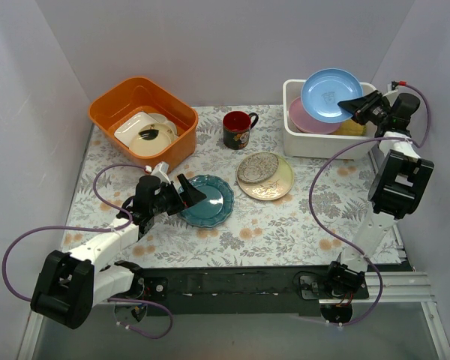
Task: Place the plates into the plastic bin on the countertop
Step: Place the plate in the plastic bin.
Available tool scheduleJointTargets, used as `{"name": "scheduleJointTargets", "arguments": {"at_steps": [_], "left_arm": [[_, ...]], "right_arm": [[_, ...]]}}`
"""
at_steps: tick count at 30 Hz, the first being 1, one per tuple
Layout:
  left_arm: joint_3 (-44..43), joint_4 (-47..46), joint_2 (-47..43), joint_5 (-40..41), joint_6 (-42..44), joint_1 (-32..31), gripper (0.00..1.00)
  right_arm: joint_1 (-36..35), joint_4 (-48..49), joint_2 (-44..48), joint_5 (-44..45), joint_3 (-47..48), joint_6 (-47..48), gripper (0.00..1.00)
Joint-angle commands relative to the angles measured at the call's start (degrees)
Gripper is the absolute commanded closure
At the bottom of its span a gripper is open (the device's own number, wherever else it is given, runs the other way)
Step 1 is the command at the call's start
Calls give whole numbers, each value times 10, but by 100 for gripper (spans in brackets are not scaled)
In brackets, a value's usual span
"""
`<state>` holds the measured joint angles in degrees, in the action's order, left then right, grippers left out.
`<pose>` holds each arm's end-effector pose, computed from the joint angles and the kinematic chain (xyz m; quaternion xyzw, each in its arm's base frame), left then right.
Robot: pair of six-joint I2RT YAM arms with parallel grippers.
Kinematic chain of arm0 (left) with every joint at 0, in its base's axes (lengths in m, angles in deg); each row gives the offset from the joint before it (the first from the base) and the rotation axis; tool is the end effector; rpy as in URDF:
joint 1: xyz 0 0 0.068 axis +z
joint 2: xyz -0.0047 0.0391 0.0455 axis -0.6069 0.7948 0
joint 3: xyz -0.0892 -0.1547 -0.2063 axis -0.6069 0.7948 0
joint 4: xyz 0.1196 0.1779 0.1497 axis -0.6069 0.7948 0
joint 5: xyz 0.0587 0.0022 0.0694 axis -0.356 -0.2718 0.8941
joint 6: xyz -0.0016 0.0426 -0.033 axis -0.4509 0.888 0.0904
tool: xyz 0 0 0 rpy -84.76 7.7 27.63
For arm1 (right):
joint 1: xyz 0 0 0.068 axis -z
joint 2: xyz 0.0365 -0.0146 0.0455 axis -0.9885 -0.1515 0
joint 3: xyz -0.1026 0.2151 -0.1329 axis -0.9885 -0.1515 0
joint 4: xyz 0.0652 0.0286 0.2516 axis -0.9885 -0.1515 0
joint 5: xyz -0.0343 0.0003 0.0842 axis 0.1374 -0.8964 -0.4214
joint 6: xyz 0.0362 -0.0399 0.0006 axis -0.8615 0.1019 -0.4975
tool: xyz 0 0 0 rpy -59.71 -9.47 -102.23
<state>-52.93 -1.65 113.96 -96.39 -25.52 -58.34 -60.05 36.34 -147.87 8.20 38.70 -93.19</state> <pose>0.2000 -0.0884 0.1844 -0.3732 0.7862 -0.4552 0.1883 0.4597 -0.1501 0.2690 0.2001 0.7104 0.4626 0.4912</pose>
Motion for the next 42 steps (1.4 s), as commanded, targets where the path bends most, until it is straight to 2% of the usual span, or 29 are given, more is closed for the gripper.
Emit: {"name": "scheduleJointTargets", "arguments": {"at_steps": [1, 10, 27, 32, 33, 35, 36, 42], "left_arm": [[-17, 0, 5, -2, 11, -1, 2], [-17, -2, 14, -2, 13, -1, 2], [-24, 3, 10, -1, 17, -1, 2], [-24, 2, 10, 0, 15, -1, 2], [-25, 3, 10, 0, 16, -1, 2], [-27, 3, 8, -2, 17, -1, 2], [-26, 4, 7, -2, 17, -1, 2], [-32, 7, 7, -3, 18, -1, 2]], "right_arm": [[1, 5, -22, 33, 41, 7, 99], [-32, -75, -89, 41, 137, 50, 99], [-49, -106, -84, 64, 103, 94, 97], [-49, -140, -72, 84, 106, 120, 82], [-49, -182, -70, 92, 121, 138, 80], [-50, -207, -67, 107, 132, 158, 70], [-50, -232, -65, 111, 137, 165, 59], [-50, -249, -29, 135, 123, 188, 32]]}}
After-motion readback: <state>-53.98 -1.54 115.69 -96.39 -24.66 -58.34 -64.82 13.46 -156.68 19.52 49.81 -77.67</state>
